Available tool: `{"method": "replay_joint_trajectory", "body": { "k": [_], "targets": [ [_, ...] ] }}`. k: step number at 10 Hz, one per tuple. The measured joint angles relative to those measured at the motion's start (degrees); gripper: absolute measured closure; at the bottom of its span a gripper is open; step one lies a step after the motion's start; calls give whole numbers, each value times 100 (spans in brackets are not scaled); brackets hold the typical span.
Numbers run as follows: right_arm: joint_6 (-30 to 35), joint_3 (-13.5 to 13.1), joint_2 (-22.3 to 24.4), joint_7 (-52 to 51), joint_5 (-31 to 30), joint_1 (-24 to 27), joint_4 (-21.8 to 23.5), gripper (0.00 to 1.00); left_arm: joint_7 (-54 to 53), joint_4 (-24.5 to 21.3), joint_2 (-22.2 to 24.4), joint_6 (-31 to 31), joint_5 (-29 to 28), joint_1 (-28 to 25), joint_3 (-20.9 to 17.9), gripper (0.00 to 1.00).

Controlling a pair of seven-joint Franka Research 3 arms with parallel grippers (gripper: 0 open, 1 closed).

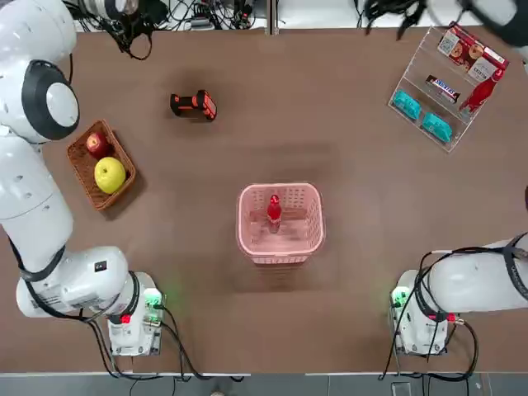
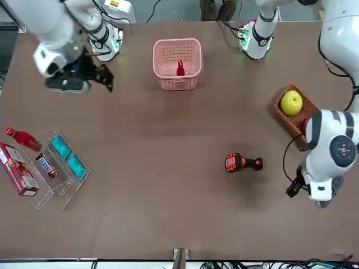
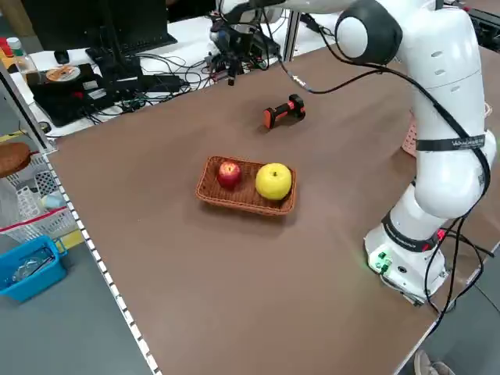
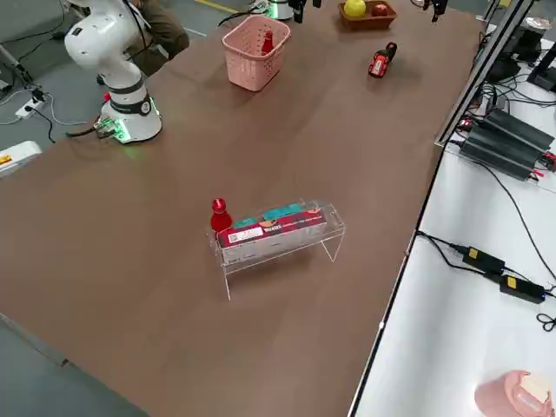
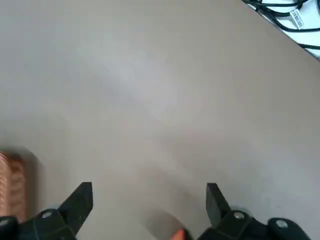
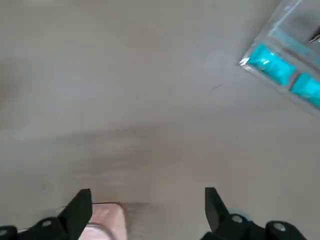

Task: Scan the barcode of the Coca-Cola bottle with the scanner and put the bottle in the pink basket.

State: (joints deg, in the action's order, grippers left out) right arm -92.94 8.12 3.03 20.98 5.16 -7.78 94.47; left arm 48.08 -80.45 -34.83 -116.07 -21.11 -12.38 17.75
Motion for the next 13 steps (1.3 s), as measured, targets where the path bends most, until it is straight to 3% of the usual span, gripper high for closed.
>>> {"method": "replay_joint_trajectory", "body": {
  "k": [2,3,5,7,9,12,13],
  "targets": [
    [289,-742,-20,-1070,-261,102,-337,0,-709,162,191,361,128,-65,45,0],
    [398,-852,-38,-1464,-645,192,-479,0,-1203,207,362,409,554,-104,40,0],
    [419,-873,-79,-1609,-940,308,-599,0,-2359,190,981,717,1439,-123,-276,0],
    [426,-1043,-110,-1603,-743,386,-625,0,-2969,56,1770,1248,1754,-112,-410,0],
    [435,-1188,-119,-1614,-585,405,-637,0,-3377,-373,2517,1564,1826,-44,-411,0],
    [472,-1128,-120,-1618,-585,446,-709,0,-3456,-1196,3141,1650,2202,113,-414,0],
    [473,-880,-121,-1622,-585,702,-727,0,-3456,-1428,3264,1642,2259,105,-418,0]
  ]
}}
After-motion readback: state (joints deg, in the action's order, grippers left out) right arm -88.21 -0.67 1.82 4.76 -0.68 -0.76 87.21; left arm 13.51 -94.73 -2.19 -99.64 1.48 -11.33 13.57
